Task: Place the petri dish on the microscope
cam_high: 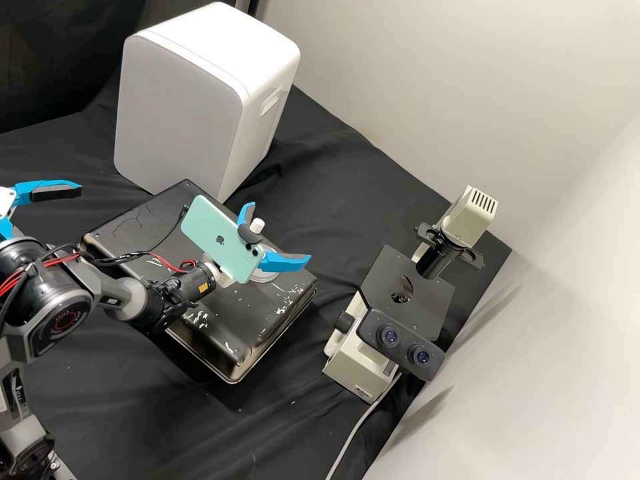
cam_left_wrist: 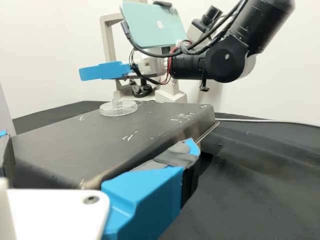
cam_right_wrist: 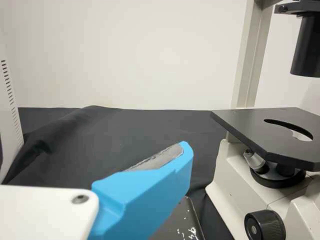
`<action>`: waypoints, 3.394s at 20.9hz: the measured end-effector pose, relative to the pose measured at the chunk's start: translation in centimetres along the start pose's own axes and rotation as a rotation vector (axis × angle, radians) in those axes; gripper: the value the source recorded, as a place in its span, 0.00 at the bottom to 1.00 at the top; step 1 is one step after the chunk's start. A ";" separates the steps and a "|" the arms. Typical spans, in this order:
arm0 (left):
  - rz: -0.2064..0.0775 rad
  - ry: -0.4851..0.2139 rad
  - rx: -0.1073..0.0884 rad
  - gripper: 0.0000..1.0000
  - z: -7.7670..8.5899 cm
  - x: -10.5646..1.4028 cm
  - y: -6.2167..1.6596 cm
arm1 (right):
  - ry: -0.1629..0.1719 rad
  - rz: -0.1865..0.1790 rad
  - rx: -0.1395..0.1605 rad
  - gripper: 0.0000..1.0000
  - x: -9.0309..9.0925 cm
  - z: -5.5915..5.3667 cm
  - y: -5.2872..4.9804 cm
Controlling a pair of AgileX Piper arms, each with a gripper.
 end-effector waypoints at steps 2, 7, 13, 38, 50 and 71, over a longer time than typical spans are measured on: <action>0.000 0.000 0.000 1.00 0.0 0.0 0.00 | 0.000 0.000 0.000 1.00 0.0 0.0 0.0; -0.002 -0.006 0.003 1.00 0.1 0.0 -0.01 | 0.000 0.000 0.000 1.00 0.0 0.0 0.0; -0.002 -0.006 0.003 1.00 0.1 0.0 -0.01 | -0.015 -0.025 0.029 1.00 -1.9 1.1 -1.3; -0.007 -0.006 0.002 1.00 0.0 0.0 -0.10 | -0.071 -0.066 -0.018 1.00 -4.1 3.7 -5.1; -0.012 -0.013 0.008 1.00 0.0 0.0 -0.15 | -0.078 -0.056 -0.042 1.00 -1.9 3.8 -5.7; -0.015 -0.027 0.005 1.00 0.3 0.1 -0.23 | -0.084 -0.057 -0.028 0.00 -1.8 3.9 -5.9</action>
